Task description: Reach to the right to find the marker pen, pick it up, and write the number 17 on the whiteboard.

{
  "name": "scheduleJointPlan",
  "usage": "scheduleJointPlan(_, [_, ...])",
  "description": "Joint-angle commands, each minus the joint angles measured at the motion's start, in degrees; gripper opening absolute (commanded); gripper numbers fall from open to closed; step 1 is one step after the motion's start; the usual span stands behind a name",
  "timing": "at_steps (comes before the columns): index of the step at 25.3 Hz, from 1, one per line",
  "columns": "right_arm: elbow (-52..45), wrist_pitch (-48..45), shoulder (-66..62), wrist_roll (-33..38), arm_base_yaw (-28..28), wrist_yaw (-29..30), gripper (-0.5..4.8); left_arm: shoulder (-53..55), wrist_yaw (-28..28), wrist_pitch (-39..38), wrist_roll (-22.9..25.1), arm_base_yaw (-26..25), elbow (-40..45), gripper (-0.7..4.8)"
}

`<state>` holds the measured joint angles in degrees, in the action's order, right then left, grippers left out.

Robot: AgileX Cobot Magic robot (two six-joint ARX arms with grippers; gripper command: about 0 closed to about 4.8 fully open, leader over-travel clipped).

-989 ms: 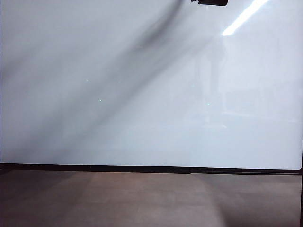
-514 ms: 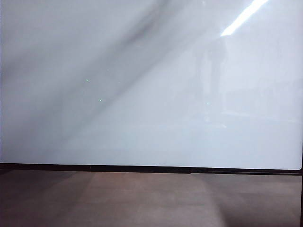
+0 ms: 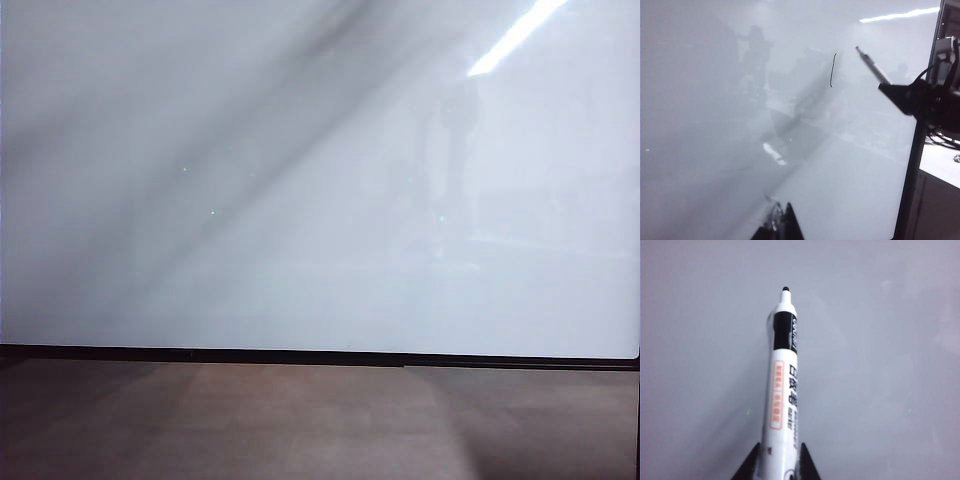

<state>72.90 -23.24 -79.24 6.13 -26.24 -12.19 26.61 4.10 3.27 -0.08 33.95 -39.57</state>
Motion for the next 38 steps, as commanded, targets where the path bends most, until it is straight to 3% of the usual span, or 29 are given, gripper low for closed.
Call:
scheduleJointPlan(1, [1.0,-0.5,0.2,-0.4,1.2,0.5,-0.05,0.0,0.0,0.7,-0.2,-0.2,-0.4,-0.05])
scheduleJointPlan(16, [6.6,2.9,-3.6,-0.3,2.8,4.0,-0.05,0.0,0.0,0.7,-0.2,-0.2,-0.4,-0.05])
scheduleJointPlan(30, [6.6,4.2,-5.0,-0.2,3.1,3.1,-0.05,0.0,0.0,0.7,-0.2,-0.2,-0.4,-0.05])
scheduleJointPlan(38, [6.4,5.2,-5.0,2.3,5.9,1.8,-0.05,0.0,0.0,0.7,-0.2,-0.2,-0.4,-0.05])
